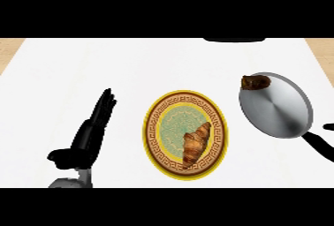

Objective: Pick the sweet potato from the plate and place it in the pan

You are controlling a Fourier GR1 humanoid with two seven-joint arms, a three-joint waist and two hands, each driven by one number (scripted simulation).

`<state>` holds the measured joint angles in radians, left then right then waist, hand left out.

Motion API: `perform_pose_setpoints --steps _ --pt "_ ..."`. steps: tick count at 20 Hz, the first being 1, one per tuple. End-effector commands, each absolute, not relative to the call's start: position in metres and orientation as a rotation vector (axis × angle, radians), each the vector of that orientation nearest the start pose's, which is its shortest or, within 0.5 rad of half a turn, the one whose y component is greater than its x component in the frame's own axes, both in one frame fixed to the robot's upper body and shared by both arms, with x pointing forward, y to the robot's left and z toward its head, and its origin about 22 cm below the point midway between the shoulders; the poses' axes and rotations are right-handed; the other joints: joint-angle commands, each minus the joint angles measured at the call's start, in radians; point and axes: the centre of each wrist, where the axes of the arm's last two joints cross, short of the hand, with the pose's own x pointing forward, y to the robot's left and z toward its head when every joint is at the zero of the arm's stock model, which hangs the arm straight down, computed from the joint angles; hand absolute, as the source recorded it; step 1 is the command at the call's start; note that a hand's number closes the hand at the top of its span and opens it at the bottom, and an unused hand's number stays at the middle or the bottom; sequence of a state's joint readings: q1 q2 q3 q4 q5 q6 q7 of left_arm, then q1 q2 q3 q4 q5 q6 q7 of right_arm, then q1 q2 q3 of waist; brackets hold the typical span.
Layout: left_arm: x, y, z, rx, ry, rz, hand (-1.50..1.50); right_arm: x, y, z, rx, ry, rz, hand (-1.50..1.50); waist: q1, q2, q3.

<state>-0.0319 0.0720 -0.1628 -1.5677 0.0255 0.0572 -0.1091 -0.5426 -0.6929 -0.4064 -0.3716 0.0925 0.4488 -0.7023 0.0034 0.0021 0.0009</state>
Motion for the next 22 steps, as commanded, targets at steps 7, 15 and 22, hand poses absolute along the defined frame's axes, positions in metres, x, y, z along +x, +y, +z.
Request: perform_pose_setpoints --steps 7,15,22 --pt "0.235 0.196 0.001 -0.070 -1.694 -0.124 0.00 0.259 -0.516 0.015 -0.172 -1.755 0.239 -1.50 -0.003 -0.003 -0.001" --pt "0.253 0.205 0.004 -0.058 -1.692 -0.129 0.00 0.248 -0.516 0.009 -0.213 -1.739 0.279 -1.50 -0.003 -0.001 -0.001" --pt "0.263 0.213 0.008 -0.062 -1.682 -0.140 0.00 0.236 -0.526 0.007 -0.262 -1.707 0.319 -1.50 0.001 0.000 0.000"
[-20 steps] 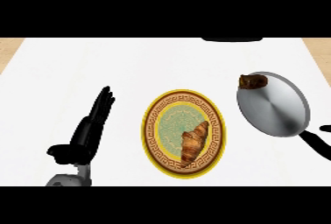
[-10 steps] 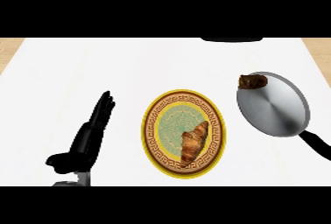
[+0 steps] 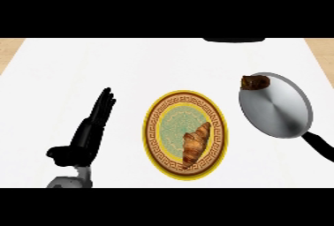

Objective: Pick the sweet potato from the plate and place it in the pan

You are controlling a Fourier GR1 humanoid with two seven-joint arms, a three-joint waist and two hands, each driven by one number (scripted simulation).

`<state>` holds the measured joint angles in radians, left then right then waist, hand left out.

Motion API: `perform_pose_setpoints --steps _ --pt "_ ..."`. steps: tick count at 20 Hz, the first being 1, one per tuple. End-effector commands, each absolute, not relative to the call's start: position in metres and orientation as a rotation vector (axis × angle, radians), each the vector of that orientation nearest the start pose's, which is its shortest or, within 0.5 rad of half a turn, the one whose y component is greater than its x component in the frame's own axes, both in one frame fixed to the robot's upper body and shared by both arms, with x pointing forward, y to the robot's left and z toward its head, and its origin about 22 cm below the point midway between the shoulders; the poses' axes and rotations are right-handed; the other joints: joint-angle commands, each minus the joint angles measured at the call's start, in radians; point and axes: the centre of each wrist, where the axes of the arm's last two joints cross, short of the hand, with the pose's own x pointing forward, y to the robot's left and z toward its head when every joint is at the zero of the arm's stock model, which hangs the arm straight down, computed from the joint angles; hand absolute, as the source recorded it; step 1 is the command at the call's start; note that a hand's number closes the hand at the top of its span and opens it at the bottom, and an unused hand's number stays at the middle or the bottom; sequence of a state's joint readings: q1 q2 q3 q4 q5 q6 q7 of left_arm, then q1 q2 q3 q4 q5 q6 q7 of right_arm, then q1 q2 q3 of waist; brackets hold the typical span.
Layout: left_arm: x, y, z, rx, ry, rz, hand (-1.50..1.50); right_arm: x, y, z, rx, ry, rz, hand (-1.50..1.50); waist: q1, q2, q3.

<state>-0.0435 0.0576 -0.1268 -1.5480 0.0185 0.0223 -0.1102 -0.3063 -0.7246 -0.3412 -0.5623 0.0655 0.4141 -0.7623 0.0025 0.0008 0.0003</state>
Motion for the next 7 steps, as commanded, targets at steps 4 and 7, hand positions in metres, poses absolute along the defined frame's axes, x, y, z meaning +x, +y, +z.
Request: perform_pose_setpoints --steps 4,7 --pt "0.244 0.205 0.014 -0.065 -1.706 -0.126 0.00 0.227 -0.524 0.010 -0.307 -1.734 0.332 -1.50 -0.002 -0.001 0.000" --pt "0.249 0.208 0.017 -0.048 -1.693 -0.123 0.00 0.245 -0.506 0.003 -0.389 -1.744 0.386 -1.50 0.002 0.000 0.000"
